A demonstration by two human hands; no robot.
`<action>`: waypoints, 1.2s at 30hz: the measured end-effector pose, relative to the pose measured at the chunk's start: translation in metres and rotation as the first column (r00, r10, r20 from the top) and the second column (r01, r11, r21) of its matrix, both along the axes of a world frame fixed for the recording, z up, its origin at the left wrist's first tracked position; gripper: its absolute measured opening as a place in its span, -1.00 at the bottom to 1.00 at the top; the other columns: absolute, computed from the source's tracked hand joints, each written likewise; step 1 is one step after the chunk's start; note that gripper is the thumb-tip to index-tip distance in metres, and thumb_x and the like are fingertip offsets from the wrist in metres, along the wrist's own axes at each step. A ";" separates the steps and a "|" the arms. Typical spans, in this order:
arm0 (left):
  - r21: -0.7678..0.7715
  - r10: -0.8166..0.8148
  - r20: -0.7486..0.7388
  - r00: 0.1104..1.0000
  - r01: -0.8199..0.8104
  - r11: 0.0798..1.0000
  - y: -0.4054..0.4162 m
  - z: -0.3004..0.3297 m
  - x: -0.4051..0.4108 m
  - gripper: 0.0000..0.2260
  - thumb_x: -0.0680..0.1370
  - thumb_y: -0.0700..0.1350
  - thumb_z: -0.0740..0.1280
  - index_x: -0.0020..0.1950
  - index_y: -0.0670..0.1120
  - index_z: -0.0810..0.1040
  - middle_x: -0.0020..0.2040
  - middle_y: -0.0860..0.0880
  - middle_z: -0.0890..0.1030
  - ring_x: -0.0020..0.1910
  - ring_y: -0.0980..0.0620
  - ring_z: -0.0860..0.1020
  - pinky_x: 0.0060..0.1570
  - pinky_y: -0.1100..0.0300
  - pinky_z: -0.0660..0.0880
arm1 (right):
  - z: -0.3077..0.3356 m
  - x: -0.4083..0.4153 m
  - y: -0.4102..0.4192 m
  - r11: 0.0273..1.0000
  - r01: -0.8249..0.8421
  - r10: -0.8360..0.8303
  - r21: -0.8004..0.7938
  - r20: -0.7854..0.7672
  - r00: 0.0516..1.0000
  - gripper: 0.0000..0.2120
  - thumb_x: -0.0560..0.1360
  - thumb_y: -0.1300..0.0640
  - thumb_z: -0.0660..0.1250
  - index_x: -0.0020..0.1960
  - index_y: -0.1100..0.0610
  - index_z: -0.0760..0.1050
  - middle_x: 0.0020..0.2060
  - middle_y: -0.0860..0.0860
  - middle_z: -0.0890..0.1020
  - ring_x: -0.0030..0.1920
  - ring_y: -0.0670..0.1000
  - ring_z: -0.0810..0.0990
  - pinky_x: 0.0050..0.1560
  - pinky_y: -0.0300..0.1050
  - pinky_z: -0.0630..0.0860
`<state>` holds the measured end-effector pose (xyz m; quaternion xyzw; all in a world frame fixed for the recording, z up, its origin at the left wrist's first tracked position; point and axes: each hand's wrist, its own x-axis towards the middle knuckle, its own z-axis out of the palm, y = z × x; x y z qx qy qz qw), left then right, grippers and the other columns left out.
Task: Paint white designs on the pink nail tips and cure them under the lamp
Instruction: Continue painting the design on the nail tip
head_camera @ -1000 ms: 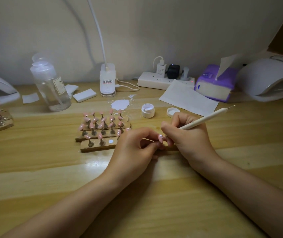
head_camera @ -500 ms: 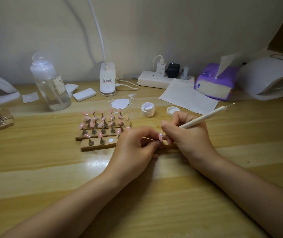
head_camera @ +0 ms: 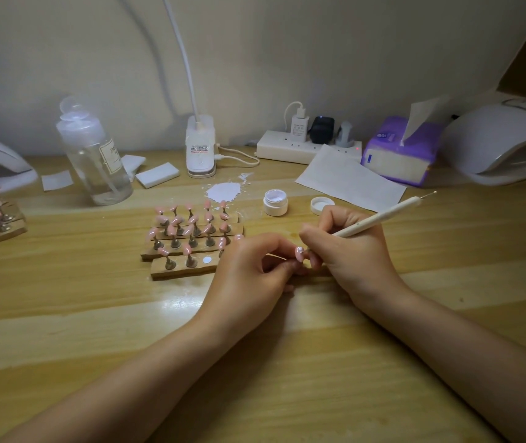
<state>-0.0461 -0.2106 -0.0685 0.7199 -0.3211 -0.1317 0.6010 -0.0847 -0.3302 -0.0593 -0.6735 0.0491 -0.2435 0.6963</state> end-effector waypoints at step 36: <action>0.006 -0.007 0.014 1.000 0.007 1.000 0.000 0.000 0.000 -0.74 0.49 -0.38 0.30 -0.26 -0.05 0.55 -0.26 0.05 0.63 -0.21 0.20 0.63 -0.35 0.38 0.52 | 0.001 -0.001 0.000 1.000 -0.003 0.003 0.004 -0.002 1.000 -0.65 0.36 0.48 0.24 -0.48 0.20 0.24 -0.70 0.00 0.39 -0.59 -0.11 0.47 -0.53 -0.36 0.39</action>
